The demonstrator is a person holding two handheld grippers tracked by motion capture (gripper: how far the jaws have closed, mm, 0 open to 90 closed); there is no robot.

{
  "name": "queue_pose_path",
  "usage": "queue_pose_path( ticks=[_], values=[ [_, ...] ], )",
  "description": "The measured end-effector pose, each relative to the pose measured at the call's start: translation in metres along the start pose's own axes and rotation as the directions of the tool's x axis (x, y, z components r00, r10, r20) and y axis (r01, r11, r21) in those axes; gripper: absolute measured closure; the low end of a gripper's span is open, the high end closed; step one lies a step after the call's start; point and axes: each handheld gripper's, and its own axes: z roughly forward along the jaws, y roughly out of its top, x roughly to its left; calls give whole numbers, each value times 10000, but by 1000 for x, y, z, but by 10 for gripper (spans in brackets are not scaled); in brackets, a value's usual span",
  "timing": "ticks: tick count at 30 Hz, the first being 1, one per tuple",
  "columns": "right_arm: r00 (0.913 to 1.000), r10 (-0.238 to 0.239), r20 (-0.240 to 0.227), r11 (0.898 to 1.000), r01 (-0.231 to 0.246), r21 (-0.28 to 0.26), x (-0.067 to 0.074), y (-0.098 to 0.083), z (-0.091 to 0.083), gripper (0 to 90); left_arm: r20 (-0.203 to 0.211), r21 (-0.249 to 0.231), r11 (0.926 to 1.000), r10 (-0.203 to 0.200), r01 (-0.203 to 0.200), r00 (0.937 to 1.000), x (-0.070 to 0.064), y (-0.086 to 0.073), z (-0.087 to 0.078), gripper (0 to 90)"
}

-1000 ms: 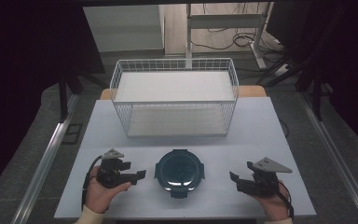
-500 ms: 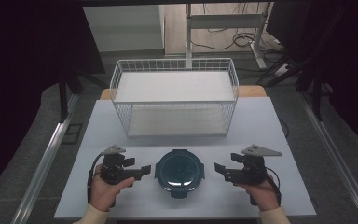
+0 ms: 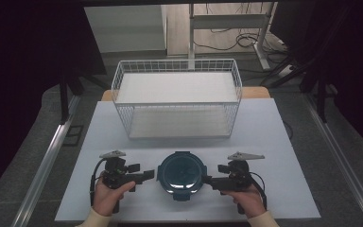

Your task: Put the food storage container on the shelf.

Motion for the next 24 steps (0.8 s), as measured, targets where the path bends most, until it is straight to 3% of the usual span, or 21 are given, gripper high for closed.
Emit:
queue_pose_path(
  ticks=[2, 11, 14, 24],
  values=[
    [9999, 110, -45, 9999, -110, 108, 1, 1, 3, 93, 280, 134, 9999, -91, 88, 9996, 1, -1, 6, 184],
    [9949, 947, -353, 9953, -938, 257, -4, 0, 19, 94, 539, 431, 9984, -397, 374, 9978, 2, -2, 20, 186],
    [9914, 1193, -534, 9926, -1179, 294, -3, 0, 24, 95, 975, 496, 9955, -856, 811, 9915, 6, -3, 26, 187],
    [9829, 1677, -763, 9850, -1639, 540, -2, -2, 37, 104, 1285, 859, 9889, -1319, 1215, 9829, 5, -6, 43, 196]
  ],
)
